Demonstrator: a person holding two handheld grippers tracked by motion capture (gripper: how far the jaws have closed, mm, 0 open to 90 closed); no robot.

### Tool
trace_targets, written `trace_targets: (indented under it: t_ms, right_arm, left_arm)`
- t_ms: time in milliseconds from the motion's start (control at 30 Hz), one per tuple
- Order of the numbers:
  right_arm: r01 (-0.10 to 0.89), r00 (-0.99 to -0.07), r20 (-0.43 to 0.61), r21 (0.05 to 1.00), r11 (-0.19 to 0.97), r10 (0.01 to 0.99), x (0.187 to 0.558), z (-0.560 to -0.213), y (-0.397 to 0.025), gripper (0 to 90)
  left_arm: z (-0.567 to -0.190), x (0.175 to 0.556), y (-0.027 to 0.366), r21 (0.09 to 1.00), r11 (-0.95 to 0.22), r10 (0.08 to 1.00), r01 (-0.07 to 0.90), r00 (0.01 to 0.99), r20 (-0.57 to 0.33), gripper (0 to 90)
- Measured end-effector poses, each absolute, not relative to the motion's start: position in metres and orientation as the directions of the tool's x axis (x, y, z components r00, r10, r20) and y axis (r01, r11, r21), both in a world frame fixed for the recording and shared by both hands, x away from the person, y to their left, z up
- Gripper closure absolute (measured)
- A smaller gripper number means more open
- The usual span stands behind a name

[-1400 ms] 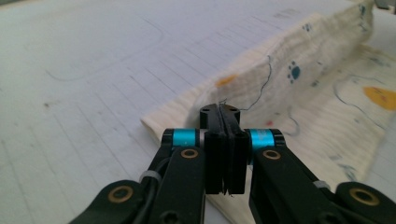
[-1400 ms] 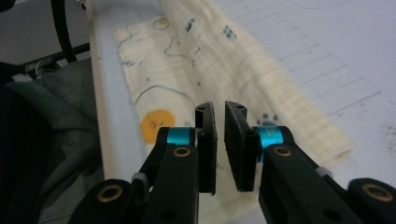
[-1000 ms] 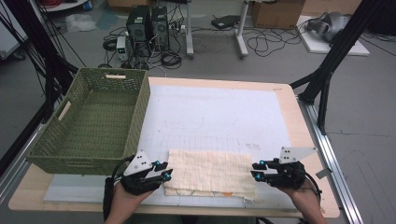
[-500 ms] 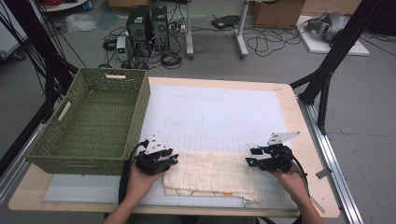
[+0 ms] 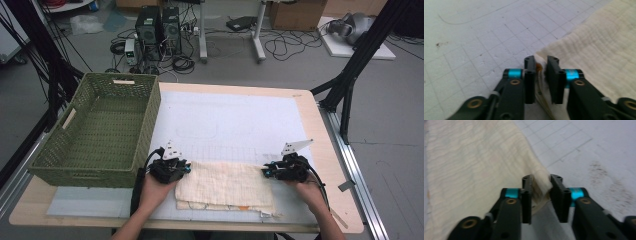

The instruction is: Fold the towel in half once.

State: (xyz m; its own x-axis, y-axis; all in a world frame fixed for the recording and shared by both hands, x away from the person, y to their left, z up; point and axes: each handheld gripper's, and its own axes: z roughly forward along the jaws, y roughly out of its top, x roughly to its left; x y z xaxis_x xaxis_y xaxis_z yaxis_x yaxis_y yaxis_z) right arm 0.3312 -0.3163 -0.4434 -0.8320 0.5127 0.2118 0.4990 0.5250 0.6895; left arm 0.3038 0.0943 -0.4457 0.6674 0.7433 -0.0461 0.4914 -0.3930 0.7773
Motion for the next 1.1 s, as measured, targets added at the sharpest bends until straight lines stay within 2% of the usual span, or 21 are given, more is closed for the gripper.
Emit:
trace_targets:
  t_ms: [133, 233, 333, 367, 400, 467, 500, 567, 633, 767, 867, 1100]
  right_arm:
    - [0.476, -0.840, 0.164, 0.681, 0.557, 0.517, 0.335, -0.436, -0.314, 82.3]
    - [0.476, -0.823, 0.141, 0.698, 0.535, 0.550, 0.347, -0.421, -0.318, 82.3]
    - [0.477, -0.798, 0.125, 0.729, 0.491, 0.590, 0.366, -0.404, -0.324, 82.3]
    - [0.481, -0.785, 0.125, 0.739, 0.471, 0.607, 0.373, -0.399, -0.326, 80.8]
    - [0.488, -0.766, 0.123, 0.750, 0.447, 0.631, 0.379, -0.397, -0.328, 74.3]
    - [0.523, -0.725, 0.147, 0.753, 0.399, 0.673, 0.388, -0.396, -0.333, 64.4]
    - [0.525, -0.720, 0.154, 0.758, 0.387, 0.676, 0.390, -0.398, -0.335, 63.9]
    - [0.537, -0.721, 0.162, 0.745, 0.396, 0.673, 0.389, -0.401, -0.336, 59.4]
    - [0.540, -0.731, 0.165, 0.733, 0.413, 0.662, 0.384, -0.404, -0.335, 58.6]
    - [0.508, -0.759, 0.135, 0.734, 0.450, 0.637, 0.364, -0.409, -0.332, 57.1]
    - [0.495, -0.780, 0.140, 0.733, 0.466, 0.609, 0.347, -0.415, -0.330, 57.2]
    - [0.450, -0.823, 0.121, 0.735, 0.507, 0.554, 0.320, -0.430, -0.322, 59.4]
  left_arm:
    - [-0.439, 0.310, 0.092, 0.820, -0.319, 0.782, 0.475, 0.621, -0.055, 84.8]
    - [-0.430, 0.323, 0.087, 0.848, -0.255, 0.814, 0.465, 0.576, -0.071, 85.1]
    - [-0.417, 0.340, 0.087, 0.875, -0.161, 0.833, 0.457, 0.538, -0.128, 85.3]
    - [-0.414, 0.346, 0.086, 0.877, -0.150, 0.838, 0.456, 0.529, -0.132, 85.0]
    - [-0.412, 0.352, 0.086, 0.876, -0.150, 0.848, 0.458, 0.516, -0.125, 83.8]
    - [-0.412, 0.359, 0.088, 0.871, -0.124, 0.863, 0.475, 0.485, -0.142, 72.2]
    - [-0.413, 0.361, 0.091, 0.864, -0.115, 0.864, 0.490, 0.478, -0.156, 70.8]
    - [-0.417, 0.361, 0.093, 0.847, -0.157, 0.865, 0.508, 0.484, -0.130, 67.2]
    - [-0.420, 0.357, 0.093, 0.840, -0.191, 0.853, 0.507, 0.510, -0.113, 66.2]
    - [-0.423, 0.337, 0.088, 0.838, -0.258, 0.807, 0.481, 0.584, -0.086, 66.3]
    - [-0.428, 0.324, 0.086, 0.822, -0.344, 0.774, 0.453, 0.633, -0.025, 68.5]
    - [-0.440, 0.302, 0.092, 0.792, -0.385, 0.720, 0.473, 0.691, -0.063, 72.1]
